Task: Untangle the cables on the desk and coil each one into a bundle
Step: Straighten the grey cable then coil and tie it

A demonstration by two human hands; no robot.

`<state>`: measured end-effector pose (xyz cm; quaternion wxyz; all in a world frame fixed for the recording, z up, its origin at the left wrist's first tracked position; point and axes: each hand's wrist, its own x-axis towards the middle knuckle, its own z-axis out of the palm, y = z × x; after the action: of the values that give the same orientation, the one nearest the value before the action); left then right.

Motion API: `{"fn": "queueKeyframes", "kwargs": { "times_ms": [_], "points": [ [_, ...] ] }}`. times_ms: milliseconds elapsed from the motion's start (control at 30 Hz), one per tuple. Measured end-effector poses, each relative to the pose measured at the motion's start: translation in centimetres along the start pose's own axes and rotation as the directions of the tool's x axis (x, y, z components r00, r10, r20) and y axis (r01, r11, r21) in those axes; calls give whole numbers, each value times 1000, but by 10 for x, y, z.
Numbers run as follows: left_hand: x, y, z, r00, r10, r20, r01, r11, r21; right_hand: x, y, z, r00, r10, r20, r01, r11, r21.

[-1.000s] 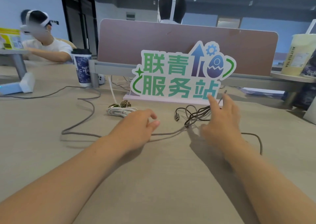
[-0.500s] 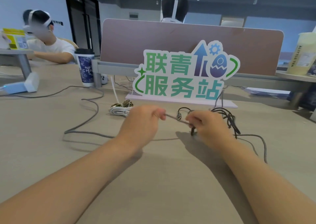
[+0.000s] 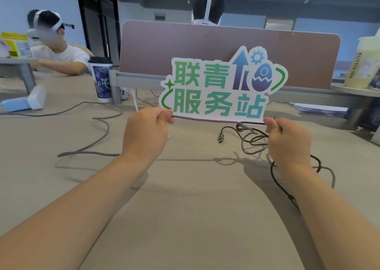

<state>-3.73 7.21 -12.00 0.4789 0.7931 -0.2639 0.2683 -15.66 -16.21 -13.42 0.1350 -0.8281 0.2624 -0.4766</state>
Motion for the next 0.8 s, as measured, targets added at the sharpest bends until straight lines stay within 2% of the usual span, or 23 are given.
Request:
{"fn": "queueKeyframes", "kwargs": {
  "times_ms": [67, 167, 233, 300, 467, 567, 633, 700, 800],
  "points": [
    [0, -3, 4, 999, 19, 45, -21, 998, 56, 0, -1, -2, 999, 47, -15, -47, 999, 3],
    [-1, -13, 10, 955, -64, 290, -14, 965, 261, -2, -5, -3, 990, 104, 90, -112, 989, 94],
    [-9, -18, 14, 880, -123, 458, -23, 954, 300, -7, -12, -1, 976, 52, 212, -82, 988, 134],
    [-18, -14, 18, 844, -84, 530, -91, 951, 295, -13, -24, -1, 964, -8, 267, -39, 985, 168],
    [-32, 8, 30, 796, 29, 605, -182, 964, 194, -29, -52, -6, 912, -146, 384, 44, 964, 262],
    [-37, 8, 32, 745, 82, 662, -207, 972, 113, -37, -59, -3, 847, -218, 485, 23, 926, 376],
    [-36, 6, 32, 700, 174, 693, -282, 958, 44, -39, -60, 2, 816, -238, 527, 2, 912, 409],
    [-36, 5, 31, 618, 320, 718, -413, 910, -50, -37, -59, 8, 849, -203, 488, 17, 933, 359],
    [-44, 13, 28, 518, 528, 673, -505, 824, -258, -30, -46, 16, 901, -94, 424, 36, 989, 142]
  ]
}}
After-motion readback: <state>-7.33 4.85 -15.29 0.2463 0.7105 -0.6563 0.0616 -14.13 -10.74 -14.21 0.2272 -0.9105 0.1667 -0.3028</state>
